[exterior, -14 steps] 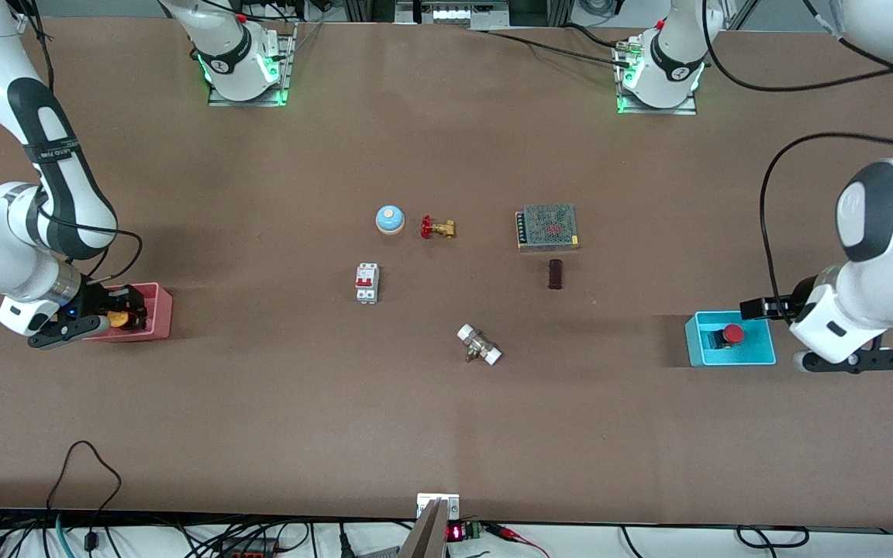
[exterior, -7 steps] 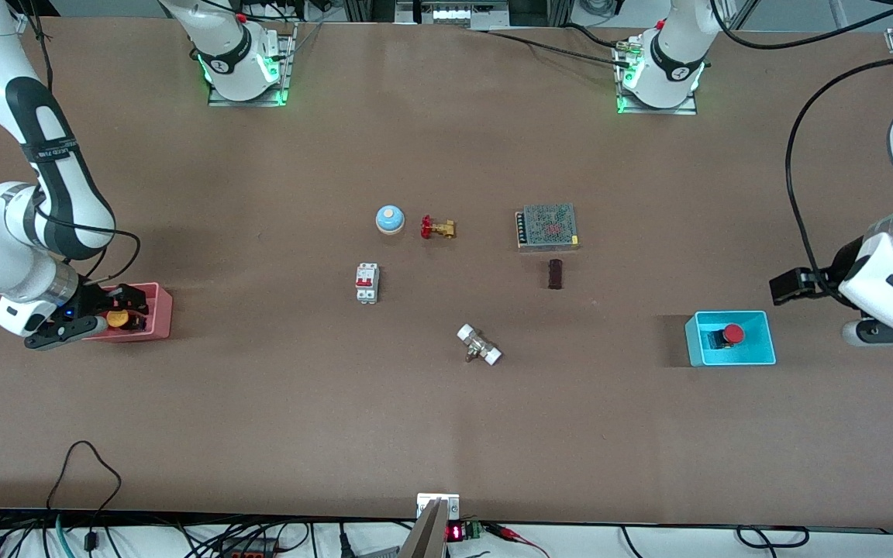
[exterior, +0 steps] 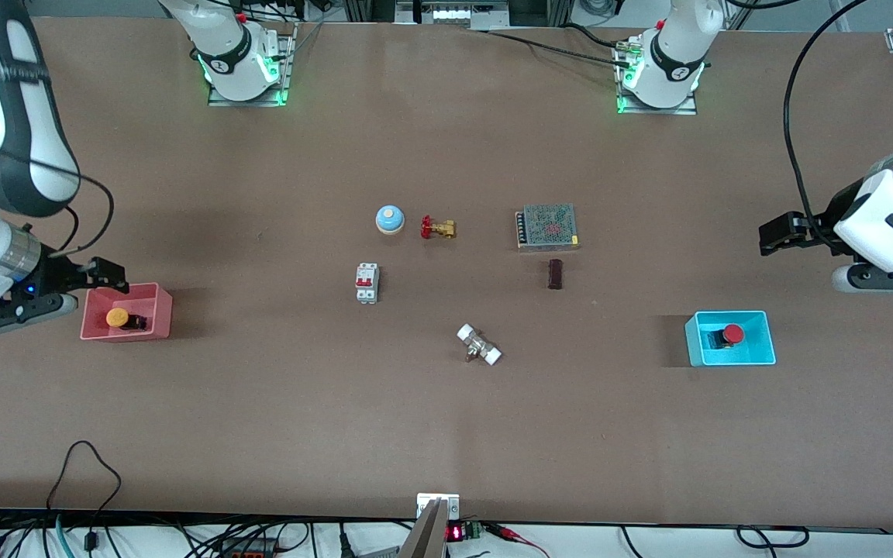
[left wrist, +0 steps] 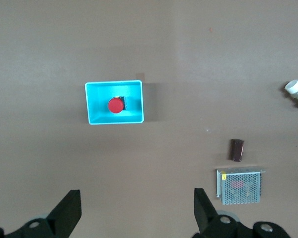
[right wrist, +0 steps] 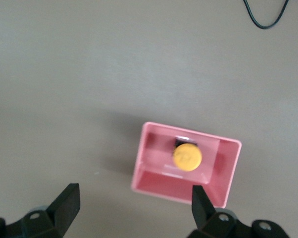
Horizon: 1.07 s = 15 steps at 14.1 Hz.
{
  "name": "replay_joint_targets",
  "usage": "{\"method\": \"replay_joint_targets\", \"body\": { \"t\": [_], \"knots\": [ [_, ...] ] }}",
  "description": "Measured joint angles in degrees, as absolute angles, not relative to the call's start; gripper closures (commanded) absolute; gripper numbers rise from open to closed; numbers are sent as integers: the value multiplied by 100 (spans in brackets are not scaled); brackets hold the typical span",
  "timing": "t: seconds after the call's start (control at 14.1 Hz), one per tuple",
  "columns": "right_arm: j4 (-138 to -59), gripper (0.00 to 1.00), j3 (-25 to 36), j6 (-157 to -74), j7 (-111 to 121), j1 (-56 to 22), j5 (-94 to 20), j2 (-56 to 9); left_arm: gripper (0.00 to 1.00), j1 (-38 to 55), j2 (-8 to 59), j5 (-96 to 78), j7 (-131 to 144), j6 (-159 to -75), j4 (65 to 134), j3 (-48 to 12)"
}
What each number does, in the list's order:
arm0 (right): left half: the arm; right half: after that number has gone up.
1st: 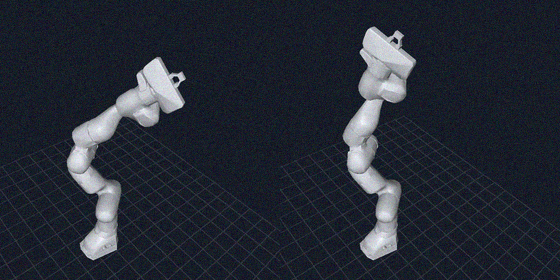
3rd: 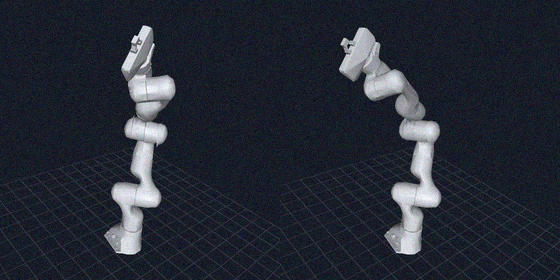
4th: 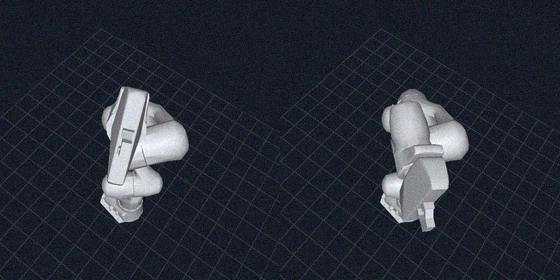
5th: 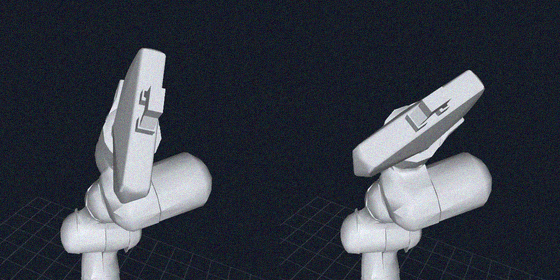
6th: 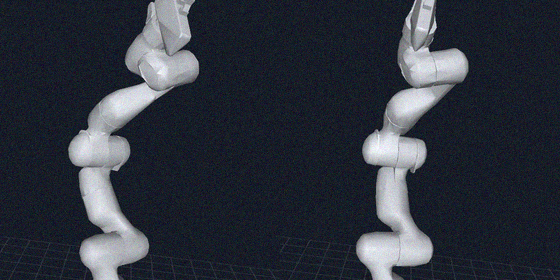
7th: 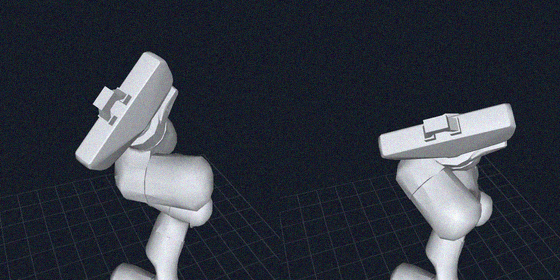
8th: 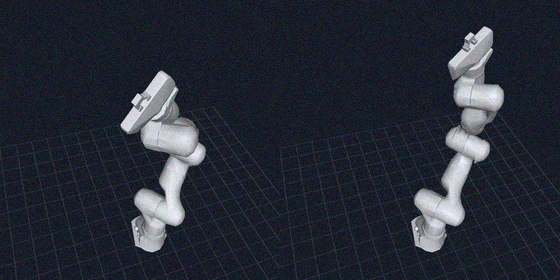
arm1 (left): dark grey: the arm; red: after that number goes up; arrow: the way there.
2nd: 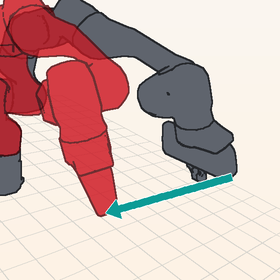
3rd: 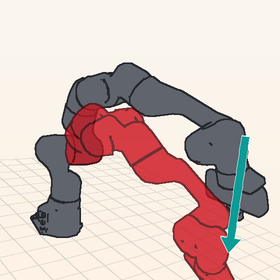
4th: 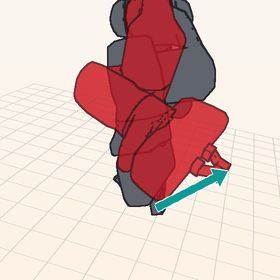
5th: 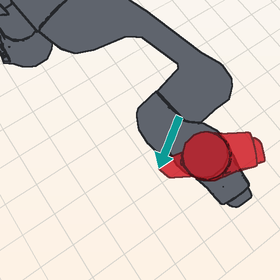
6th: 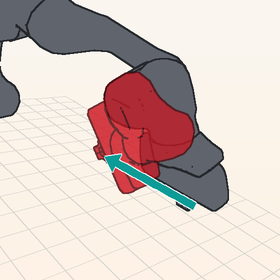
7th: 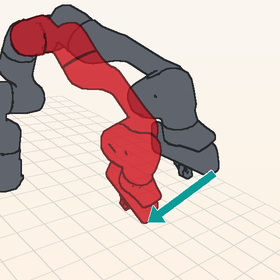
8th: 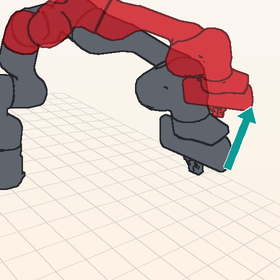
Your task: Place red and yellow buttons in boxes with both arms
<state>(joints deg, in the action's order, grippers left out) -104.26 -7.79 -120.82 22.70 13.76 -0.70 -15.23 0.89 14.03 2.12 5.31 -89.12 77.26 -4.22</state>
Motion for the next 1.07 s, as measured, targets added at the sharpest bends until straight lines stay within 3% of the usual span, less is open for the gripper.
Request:
{"method": "replay_joint_targets", "body": {
  "t": [0.14, 0.36, 0.64, 1.07],
  "knots": [
    [-10264, 0, -791, -11488, 1812, 1098, -69, -1101, 0, 76, 783, 169, 530, -9864, 8817, -332],
    [-9898, 0, -801, -10586, 1113, 723, -67, -541, 0, 75, 45, 158, 531, -9969, 9829, -313],
    [-9568, 0, -853, -9828, 878, 395, -66, -182, 0, 68, -79, 158, 536, -9724, 9967, -309],
    [-9528, 0, -790, -9661, 425, 22, 213, -191, 0, 68, -79, 158, 535, -9560, 9954, -311]
  ]
}}
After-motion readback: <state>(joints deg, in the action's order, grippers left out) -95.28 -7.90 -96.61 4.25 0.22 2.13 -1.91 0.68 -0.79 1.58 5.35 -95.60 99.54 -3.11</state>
